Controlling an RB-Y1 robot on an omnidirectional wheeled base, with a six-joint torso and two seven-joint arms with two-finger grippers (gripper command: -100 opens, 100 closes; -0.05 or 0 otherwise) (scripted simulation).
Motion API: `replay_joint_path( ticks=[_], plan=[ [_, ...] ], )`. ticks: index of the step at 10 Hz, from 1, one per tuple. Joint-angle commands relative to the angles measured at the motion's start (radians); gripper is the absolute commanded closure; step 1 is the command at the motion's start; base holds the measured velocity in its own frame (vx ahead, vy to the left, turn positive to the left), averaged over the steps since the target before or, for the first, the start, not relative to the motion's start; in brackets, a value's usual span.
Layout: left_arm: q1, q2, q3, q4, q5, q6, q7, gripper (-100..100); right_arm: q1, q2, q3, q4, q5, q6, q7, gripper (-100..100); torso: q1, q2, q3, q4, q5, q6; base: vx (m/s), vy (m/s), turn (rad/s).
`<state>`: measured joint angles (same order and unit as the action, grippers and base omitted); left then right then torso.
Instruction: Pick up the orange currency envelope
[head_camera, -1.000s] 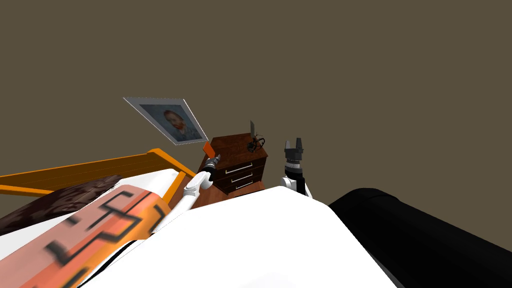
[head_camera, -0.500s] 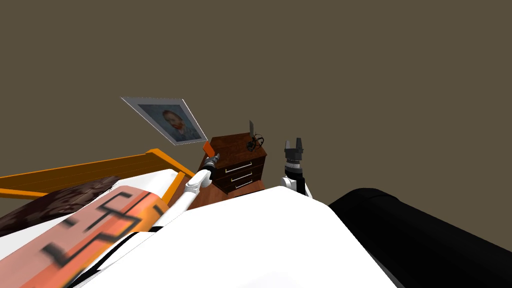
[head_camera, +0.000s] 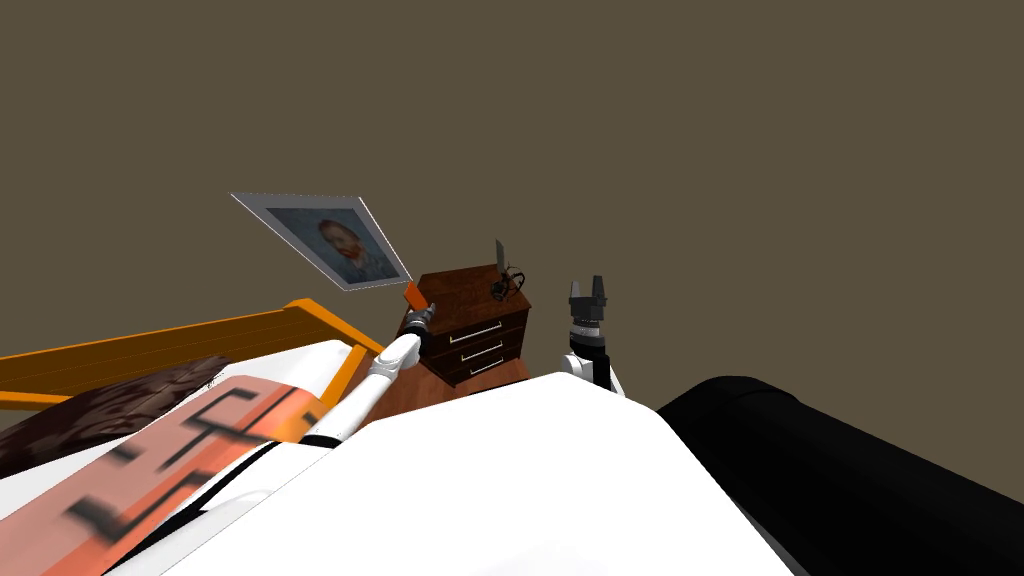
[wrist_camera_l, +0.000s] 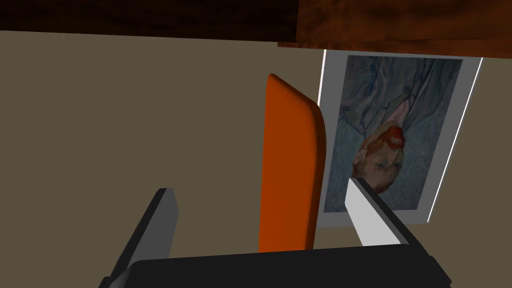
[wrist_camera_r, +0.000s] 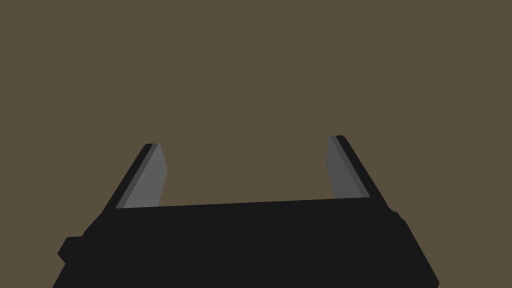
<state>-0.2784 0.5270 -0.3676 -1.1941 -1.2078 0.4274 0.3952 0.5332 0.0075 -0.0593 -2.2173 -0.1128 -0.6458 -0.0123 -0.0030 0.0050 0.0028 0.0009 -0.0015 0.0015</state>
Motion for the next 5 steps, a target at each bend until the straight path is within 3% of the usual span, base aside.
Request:
replay_joint_path(
  ticks=[1,3,4,5],
  plan=[
    [-0.028,0.020,-0.023,0.036,-0.048,0.026,0.050,-100,0.000,0.000,0.000,0.000,0.000,0.000,0.000,0,0.000,0.000,0.000,0.000,0.000,0.000,-0.059,0.008,-0.063],
    [-0.028,0.020,-0.023,0.036,-0.048,0.026,0.114,-100,0.000,0.000,0.000,0.000,0.000,0.000,0.000,0,0.001,0.000,0.000,0.000,0.000,-0.001,-0.023,0.004,0.013],
    [-0.028,0.020,-0.023,0.036,-0.048,0.026,0.122,-100,0.000,0.000,0.000,0.000,0.000,0.000,0.000,0,0.000,-0.001,0.000,0.000,0.000,-0.001,0.000,0.000,0.000],
    [-0.079,0.059,-0.073,0.086,-0.098,0.076,0.162,-100,0.000,0.000,0.000,0.000,0.000,0.000,0.000,0,0.000,-0.002,-0.001,0.000,0.000,-0.001,-0.058,0.004,-0.096]
  ],
)
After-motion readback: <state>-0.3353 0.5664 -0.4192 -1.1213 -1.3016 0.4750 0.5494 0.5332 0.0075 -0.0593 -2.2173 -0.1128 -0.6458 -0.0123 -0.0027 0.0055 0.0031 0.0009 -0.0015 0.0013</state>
